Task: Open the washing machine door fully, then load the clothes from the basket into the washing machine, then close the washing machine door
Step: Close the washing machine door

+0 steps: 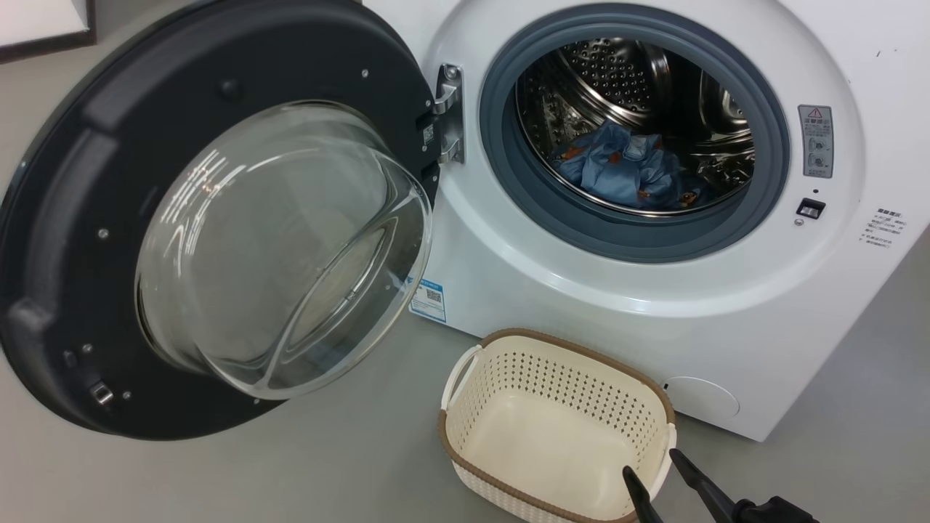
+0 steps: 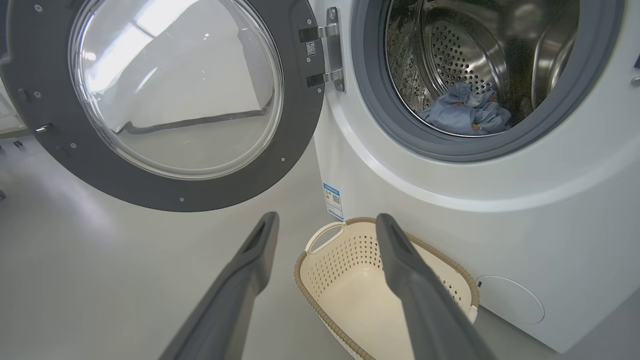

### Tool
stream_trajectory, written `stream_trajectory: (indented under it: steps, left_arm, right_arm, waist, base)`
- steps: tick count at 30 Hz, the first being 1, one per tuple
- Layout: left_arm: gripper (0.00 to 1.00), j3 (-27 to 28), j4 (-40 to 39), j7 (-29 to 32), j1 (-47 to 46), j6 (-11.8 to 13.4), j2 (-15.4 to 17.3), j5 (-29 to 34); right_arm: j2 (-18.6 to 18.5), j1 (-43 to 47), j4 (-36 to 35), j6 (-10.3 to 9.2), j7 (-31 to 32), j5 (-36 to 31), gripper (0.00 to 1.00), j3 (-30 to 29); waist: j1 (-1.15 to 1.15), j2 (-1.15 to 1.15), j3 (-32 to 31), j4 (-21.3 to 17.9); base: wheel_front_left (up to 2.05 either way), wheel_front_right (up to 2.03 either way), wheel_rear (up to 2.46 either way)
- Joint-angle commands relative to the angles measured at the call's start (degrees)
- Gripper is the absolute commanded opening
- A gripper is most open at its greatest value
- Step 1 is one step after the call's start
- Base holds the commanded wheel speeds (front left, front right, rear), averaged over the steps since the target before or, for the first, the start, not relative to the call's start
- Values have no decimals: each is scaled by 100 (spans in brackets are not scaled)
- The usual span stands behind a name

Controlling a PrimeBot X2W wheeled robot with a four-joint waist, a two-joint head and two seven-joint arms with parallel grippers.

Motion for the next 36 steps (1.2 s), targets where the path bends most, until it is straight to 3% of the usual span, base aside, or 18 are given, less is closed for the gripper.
stream_trajectory:
  steps: [1, 9, 13, 26, 36]
  left_arm:
    - [0, 175, 122, 298, -495, -113, 489, -235]
    - [0, 408, 1356, 1231, -1590, -147, 1268, -1072]
    - [0, 461, 1746, 1575, -1949, -259, 1474, -1351]
    - [0, 580, 2392, 2619, -2427, -580, 1593, -2068]
    - [0, 352, 2527, 3100, -2352, -647, 1568, -2039]
  right_arm:
    - [-91, -43, -130, 16, -27, 10, 100, 118]
    - [-144, 108, -200, 16, -27, -33, 100, 36]
    - [-207, 107, -220, 16, -27, -56, 100, 16]
    - [-377, 36, -225, 16, -27, -56, 100, 43]
    - [-462, 131, -225, 16, -27, -29, 100, 40]
  waist:
    - [0, 0, 11, -16]
    - [0, 0, 79, -224]
    - [0, 0, 185, -385]
    - [0, 0, 312, -762]
    - [0, 0, 262, -832]
  base:
    - [0, 0, 0]
    - [0, 0, 0]
    - [0, 0, 0]
    - [0, 0, 0]
    - [0, 0, 0]
